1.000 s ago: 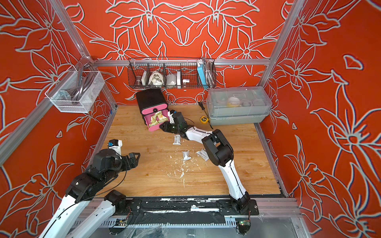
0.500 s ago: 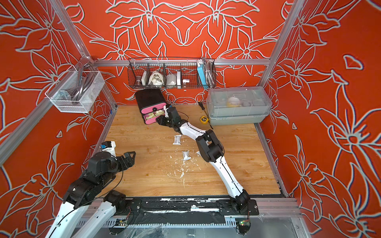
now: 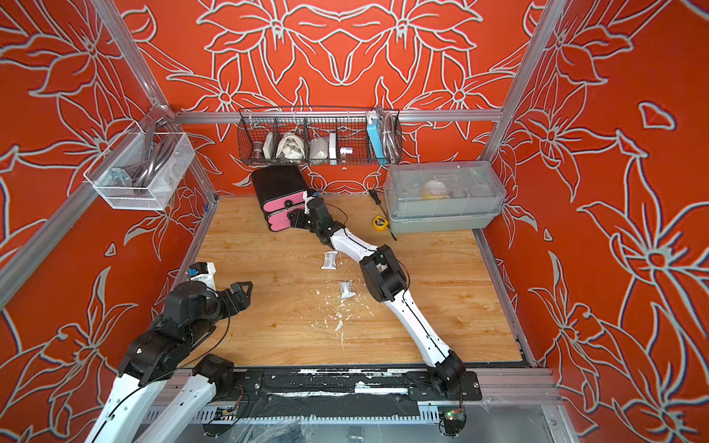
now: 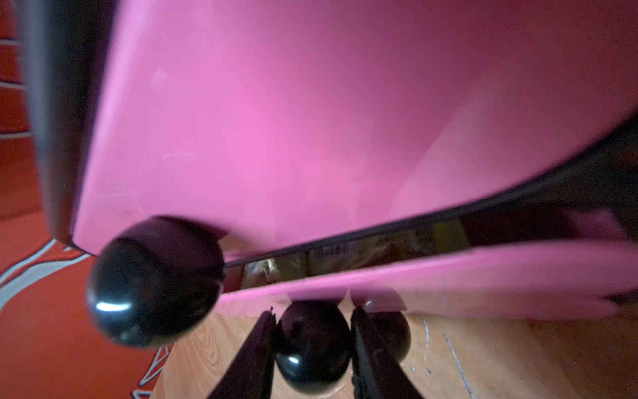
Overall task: Place the cookies into the drawer by color
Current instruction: Close the drawer in the storage box.
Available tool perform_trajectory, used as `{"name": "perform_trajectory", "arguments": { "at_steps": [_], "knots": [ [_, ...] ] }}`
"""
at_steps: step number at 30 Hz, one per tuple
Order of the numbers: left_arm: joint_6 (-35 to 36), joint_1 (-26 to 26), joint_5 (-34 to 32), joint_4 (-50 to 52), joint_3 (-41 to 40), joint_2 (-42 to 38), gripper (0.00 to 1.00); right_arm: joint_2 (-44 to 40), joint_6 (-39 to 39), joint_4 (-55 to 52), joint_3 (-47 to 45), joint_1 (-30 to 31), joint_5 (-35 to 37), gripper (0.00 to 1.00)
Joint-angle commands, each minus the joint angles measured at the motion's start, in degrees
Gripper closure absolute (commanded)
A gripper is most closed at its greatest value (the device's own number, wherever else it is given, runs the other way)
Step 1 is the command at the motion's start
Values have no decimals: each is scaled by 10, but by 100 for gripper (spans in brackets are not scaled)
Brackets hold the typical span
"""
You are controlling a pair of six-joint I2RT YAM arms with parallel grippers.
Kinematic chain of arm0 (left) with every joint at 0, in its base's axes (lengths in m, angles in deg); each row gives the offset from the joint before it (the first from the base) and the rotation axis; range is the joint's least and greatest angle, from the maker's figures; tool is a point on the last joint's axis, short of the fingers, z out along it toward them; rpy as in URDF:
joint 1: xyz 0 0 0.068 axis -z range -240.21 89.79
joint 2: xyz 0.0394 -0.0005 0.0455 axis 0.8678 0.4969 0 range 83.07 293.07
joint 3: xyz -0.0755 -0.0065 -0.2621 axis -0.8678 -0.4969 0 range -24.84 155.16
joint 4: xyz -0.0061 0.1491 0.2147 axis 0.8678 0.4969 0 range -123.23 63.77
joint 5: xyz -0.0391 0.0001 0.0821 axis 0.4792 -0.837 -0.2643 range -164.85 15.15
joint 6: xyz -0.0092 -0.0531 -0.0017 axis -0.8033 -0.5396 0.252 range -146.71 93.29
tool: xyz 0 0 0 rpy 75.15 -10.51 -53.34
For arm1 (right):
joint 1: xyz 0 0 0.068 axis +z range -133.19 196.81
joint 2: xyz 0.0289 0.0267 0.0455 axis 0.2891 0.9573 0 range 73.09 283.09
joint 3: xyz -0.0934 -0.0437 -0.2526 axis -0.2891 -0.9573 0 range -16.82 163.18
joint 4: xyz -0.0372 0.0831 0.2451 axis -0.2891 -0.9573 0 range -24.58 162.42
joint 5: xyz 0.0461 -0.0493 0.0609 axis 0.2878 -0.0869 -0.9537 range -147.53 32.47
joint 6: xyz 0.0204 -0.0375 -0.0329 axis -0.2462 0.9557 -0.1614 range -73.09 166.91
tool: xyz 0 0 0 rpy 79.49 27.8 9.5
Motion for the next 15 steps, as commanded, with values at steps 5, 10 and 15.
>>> {"name": "perform_trajectory", "arguments": {
  "at_steps": [5,10,15],
  "knots": [
    [-3,-7,2,-9,0,3,13,-33,-47,160,-58,-7,-36,42],
    [-4,-8,3,-10,-1,3,13,-118,-40,239,-204,-15,-44,32],
    [-3,-11,6,-11,-1,5,13,-155,-57,261,-274,-23,-44,35]
  ]
}}
